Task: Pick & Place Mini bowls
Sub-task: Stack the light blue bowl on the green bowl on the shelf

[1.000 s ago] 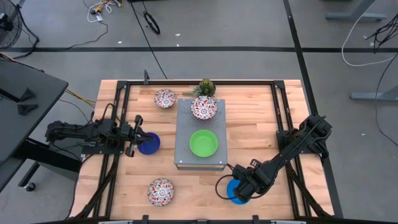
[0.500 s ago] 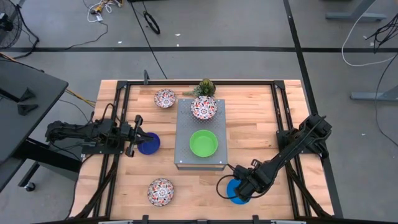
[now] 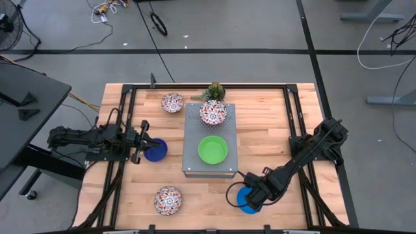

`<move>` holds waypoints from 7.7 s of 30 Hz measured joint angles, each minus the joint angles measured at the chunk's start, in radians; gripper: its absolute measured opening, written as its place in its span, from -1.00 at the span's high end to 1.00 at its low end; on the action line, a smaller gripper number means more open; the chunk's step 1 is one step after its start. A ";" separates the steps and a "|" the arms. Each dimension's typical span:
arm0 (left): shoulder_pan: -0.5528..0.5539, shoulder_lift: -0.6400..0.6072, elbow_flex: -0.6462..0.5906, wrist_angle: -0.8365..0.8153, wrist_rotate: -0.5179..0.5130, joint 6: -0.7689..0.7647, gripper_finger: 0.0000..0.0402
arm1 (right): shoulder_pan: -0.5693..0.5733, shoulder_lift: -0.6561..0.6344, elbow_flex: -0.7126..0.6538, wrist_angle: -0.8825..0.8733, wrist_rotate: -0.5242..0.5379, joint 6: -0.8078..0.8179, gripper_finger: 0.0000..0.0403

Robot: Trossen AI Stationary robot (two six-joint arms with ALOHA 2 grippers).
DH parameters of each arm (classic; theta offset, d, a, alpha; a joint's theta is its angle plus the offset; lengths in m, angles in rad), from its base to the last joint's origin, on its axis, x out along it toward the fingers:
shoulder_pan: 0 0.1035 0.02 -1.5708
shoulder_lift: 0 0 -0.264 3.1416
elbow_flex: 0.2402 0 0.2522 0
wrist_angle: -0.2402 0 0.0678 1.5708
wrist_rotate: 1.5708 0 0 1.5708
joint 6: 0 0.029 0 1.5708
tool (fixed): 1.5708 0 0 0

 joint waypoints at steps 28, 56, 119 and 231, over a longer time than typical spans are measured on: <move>0.000 0.000 0.000 0.000 0.000 0.000 0.85 | -0.019 -0.001 0.000 0.003 0.006 -0.020 0.98; 0.000 0.000 0.000 0.000 0.000 0.000 0.85 | -0.087 -0.371 0.017 0.044 0.018 -0.167 1.00; 0.000 0.000 0.000 0.000 0.000 0.000 0.85 | -0.727 -0.079 0.710 -0.313 -0.243 -0.495 1.00; 0.000 0.000 0.000 0.000 0.000 0.000 0.85 | -0.641 -0.167 0.523 0.104 -0.138 -1.176 0.79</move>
